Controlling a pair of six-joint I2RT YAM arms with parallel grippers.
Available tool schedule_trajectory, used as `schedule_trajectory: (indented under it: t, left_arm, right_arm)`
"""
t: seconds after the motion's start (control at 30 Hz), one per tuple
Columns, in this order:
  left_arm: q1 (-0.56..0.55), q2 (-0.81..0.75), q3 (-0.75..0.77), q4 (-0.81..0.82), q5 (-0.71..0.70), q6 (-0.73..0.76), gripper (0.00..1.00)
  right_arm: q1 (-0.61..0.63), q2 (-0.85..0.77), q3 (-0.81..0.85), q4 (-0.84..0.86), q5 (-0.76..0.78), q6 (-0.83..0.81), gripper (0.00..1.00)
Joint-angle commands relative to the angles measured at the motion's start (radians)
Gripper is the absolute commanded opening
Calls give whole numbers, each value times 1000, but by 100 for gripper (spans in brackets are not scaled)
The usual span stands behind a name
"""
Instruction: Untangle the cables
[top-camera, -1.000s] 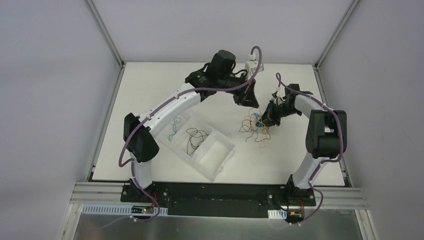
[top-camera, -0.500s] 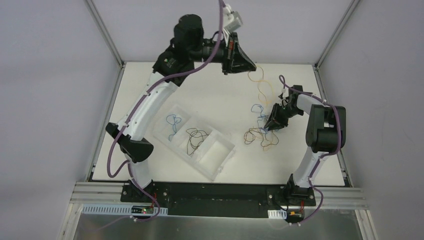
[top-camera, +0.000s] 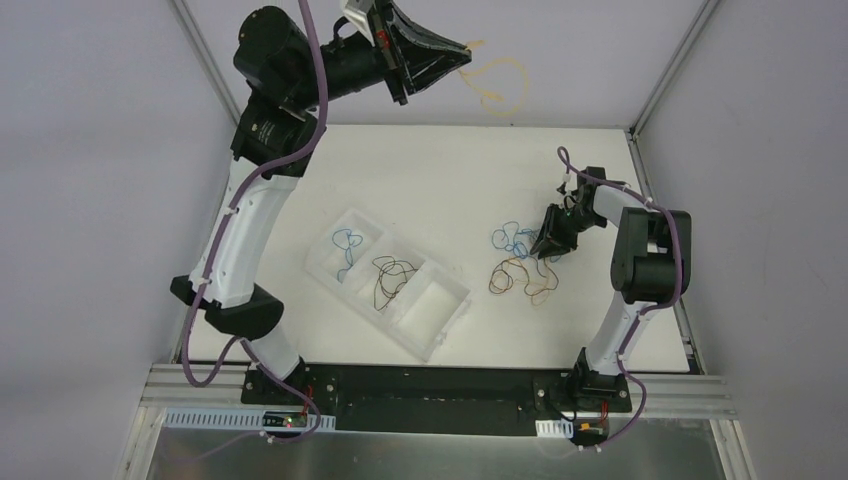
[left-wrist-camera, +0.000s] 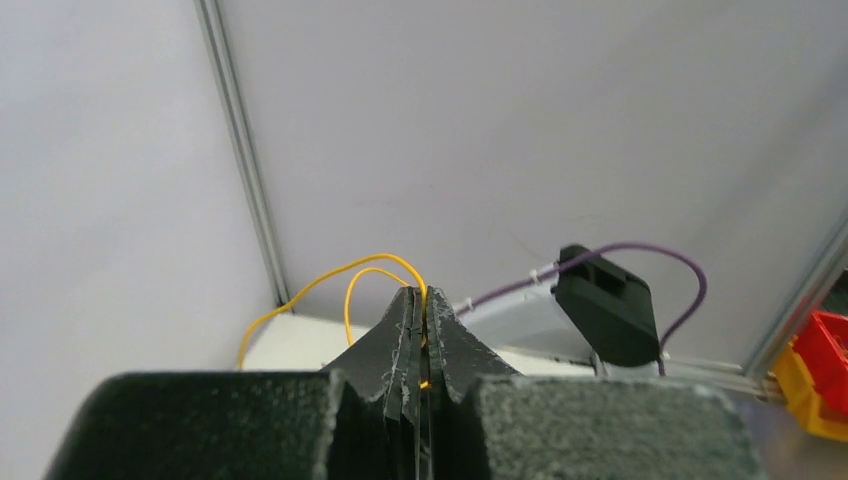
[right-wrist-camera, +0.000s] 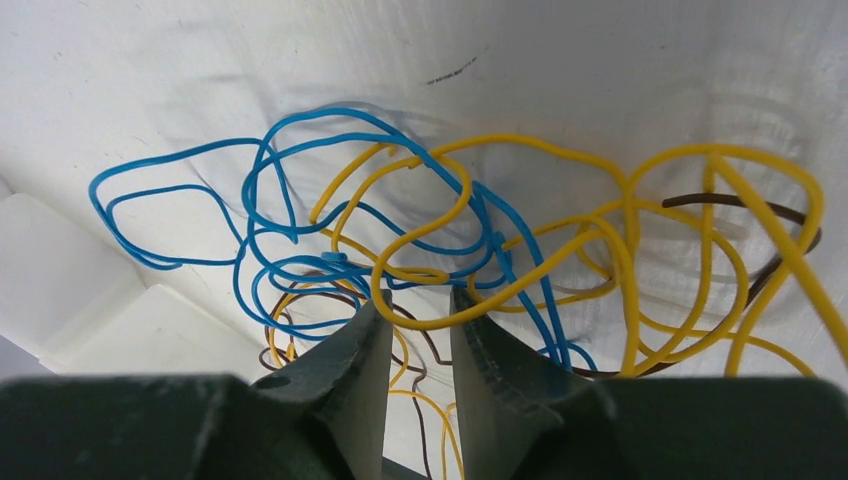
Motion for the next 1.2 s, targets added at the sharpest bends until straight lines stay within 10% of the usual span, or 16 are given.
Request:
schedule_trajectory:
  t: [0.0, 0.43, 0.8, 0.97, 1.17]
  left_arm:
    - [-5, -158, -256, 32, 22, -5, 0]
    - [-87, -519, -1196, -115, 124, 238, 0]
    - [-165, -494, -1498, -127, -7, 390, 0]
    - [-165, -452, -1389, -178, -36, 381, 60]
    - [-165, -252, -1148, -188, -129, 340, 76]
  right_arm:
    - [-7, 3, 37, -39, 8, -35, 30]
    - [-7, -91, 59, -126, -127, -37, 28]
    - [-7, -119, 99, -196, -126, -73, 30]
    - [-8, -141, 119, -216, -57, -130, 51]
    - [-22, -82, 250, -198, 80, -152, 58]
